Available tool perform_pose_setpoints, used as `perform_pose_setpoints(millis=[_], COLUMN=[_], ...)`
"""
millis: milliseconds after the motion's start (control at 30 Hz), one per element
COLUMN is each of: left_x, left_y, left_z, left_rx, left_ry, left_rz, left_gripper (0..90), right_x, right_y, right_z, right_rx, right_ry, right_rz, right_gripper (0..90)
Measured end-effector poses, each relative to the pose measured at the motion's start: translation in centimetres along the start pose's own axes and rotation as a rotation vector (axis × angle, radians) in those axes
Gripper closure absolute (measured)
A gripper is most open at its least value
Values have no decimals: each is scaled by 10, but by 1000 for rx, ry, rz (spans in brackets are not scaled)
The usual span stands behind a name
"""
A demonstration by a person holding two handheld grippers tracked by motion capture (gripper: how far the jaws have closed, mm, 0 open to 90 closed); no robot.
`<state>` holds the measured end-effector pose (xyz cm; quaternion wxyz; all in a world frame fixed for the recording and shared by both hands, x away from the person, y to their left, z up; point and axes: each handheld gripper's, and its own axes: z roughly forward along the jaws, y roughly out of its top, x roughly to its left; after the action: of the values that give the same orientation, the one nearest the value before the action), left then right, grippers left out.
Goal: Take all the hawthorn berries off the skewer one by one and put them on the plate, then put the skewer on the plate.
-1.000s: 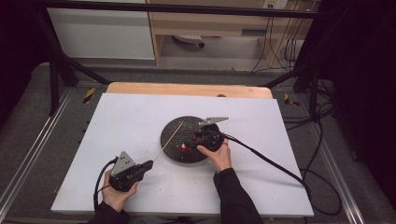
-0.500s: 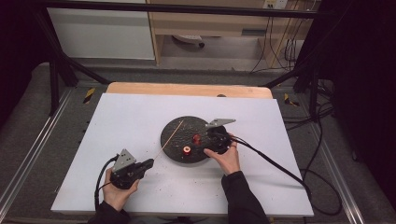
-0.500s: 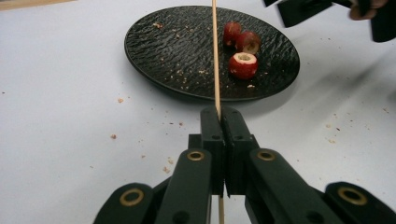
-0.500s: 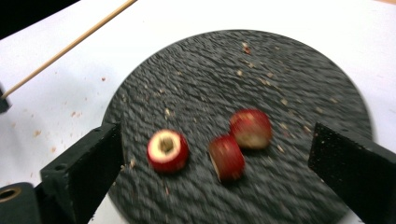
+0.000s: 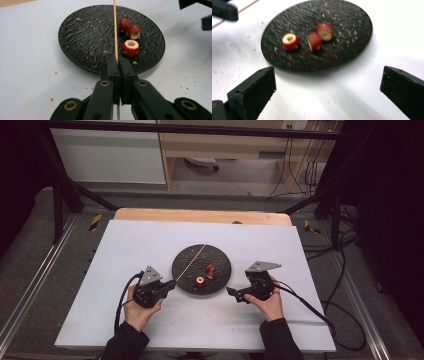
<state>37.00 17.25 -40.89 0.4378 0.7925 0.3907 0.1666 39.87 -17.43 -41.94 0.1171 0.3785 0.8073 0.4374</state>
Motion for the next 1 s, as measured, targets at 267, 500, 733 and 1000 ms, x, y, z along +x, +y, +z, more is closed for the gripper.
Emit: perform_pose_setpoints(millis=[267, 500, 733, 1000], left_x=[1, 3, 4, 4], left_y=[16, 26, 27, 24], left_z=[24, 41, 54, 64], left_rx=[61, 99, 139, 188], left_ry=[10, 37, 67, 93], left_rz=[4, -6, -10, -16], left_gripper=[886, 886, 886, 886], right_x=[-9, -15, -17, -17], right_y=[-31, -44, -50, -51], right_z=[-15, -26, -28, -31], right_rx=[6, 2, -4, -14], right_ry=[-8, -17, -23, -13], right_rz=[13, 19, 28, 24], right_gripper=[9, 11, 11, 11])
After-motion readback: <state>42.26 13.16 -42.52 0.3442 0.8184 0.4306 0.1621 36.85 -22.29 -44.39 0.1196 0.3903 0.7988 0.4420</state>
